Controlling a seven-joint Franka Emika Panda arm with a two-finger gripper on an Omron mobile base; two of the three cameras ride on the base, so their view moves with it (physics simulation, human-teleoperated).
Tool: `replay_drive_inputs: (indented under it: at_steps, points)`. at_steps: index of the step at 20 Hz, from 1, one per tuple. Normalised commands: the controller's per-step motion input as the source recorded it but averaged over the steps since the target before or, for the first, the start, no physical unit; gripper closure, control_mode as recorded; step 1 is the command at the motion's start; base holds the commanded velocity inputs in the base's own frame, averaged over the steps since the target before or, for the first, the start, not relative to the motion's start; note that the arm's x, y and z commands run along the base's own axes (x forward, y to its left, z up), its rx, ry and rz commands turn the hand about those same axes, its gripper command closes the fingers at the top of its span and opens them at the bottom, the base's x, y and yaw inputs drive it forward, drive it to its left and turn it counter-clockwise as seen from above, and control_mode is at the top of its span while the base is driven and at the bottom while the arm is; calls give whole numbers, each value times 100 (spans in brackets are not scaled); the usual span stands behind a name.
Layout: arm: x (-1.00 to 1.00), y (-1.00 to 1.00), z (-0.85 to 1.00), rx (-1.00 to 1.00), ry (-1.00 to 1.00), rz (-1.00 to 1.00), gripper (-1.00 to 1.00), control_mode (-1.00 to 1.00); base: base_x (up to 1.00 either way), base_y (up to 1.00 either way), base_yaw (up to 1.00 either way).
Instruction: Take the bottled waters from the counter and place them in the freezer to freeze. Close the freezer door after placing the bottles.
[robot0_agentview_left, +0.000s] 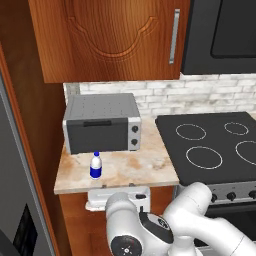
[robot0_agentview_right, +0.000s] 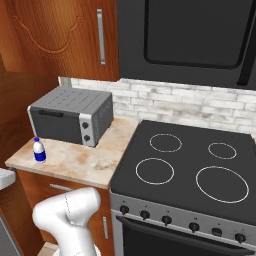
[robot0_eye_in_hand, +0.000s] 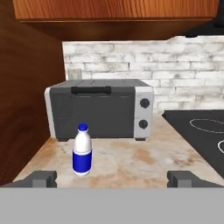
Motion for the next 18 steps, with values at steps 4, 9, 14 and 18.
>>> replay_drive_inputs:
  at_steps: [4, 9, 14, 18]
  points:
    - [0, 0, 0, 0, -4, 11, -100, -100, 0, 0, 0]
    - [3, 0, 0, 4, 0, 1, -100, -100, 0, 0, 0]
    - [8, 0, 0, 3, 0, 0, -100, -100, 0, 0, 0]
    - [5, 9, 0, 0, 0, 0, -100, -100, 0, 0, 0]
